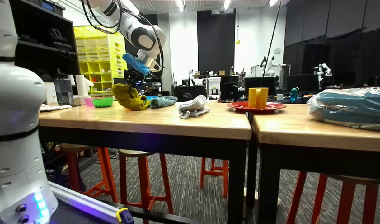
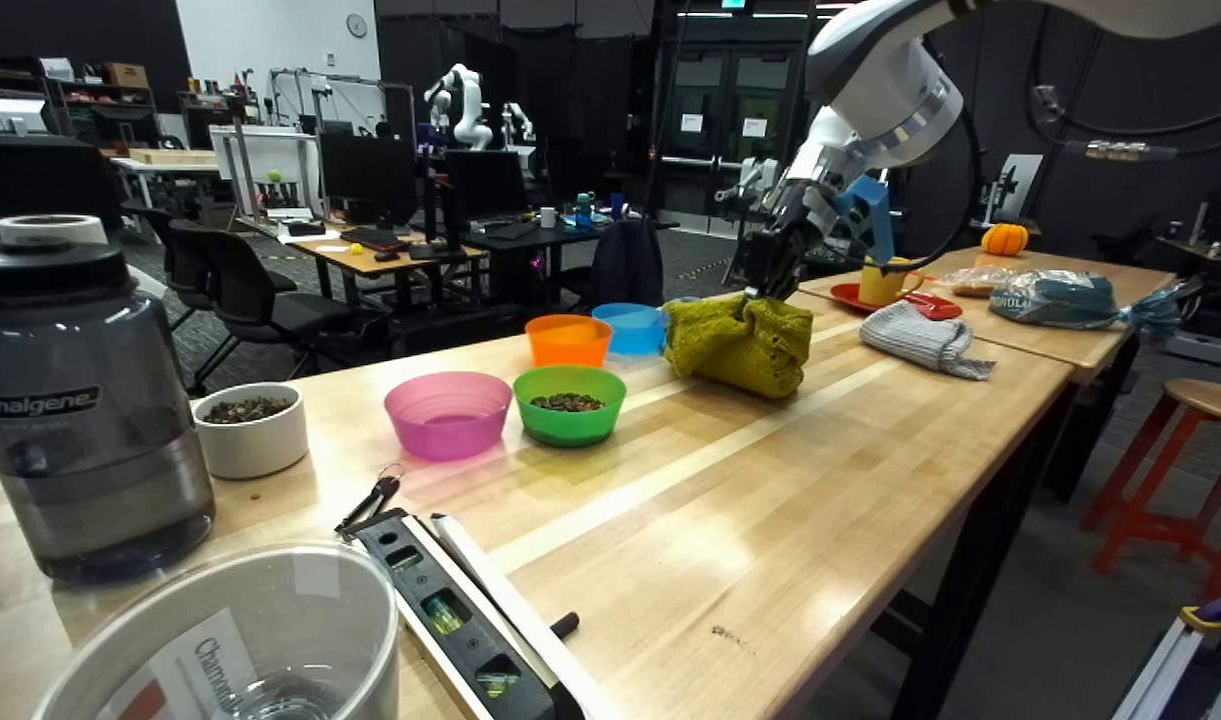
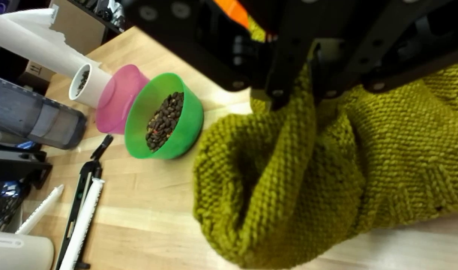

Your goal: Fold the green thing

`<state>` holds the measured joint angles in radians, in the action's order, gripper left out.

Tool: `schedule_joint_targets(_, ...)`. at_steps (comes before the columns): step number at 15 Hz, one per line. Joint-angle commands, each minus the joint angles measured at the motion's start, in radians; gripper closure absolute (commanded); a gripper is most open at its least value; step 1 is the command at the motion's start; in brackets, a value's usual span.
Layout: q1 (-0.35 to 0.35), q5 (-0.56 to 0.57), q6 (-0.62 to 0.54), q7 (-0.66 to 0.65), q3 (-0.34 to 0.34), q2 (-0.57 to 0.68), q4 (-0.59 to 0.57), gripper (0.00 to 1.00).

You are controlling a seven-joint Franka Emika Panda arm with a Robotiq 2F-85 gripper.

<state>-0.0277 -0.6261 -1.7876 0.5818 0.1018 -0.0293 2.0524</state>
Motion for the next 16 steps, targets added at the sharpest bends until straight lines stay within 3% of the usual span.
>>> schedule_joint_targets(1, -0.024, 0.013, -0.048, -0.042, -0.004, -0.002, 0.015, 0.97)
schedule_joint_targets(11, -0.066, 0.118, -0.197, -0.164, 0.015, -0.017, 0.079, 0.97)
schedule_joint_targets(12, -0.067, 0.141, -0.216, -0.185, 0.015, -0.021, 0.087, 0.63)
schedule_joint_targets(14, -0.065, 0.190, -0.258, -0.224, 0.013, -0.034, 0.102, 0.58)
schedule_joint_targets(16, -0.060, 0.237, -0.303, -0.253, 0.007, -0.059, 0.118, 0.46)
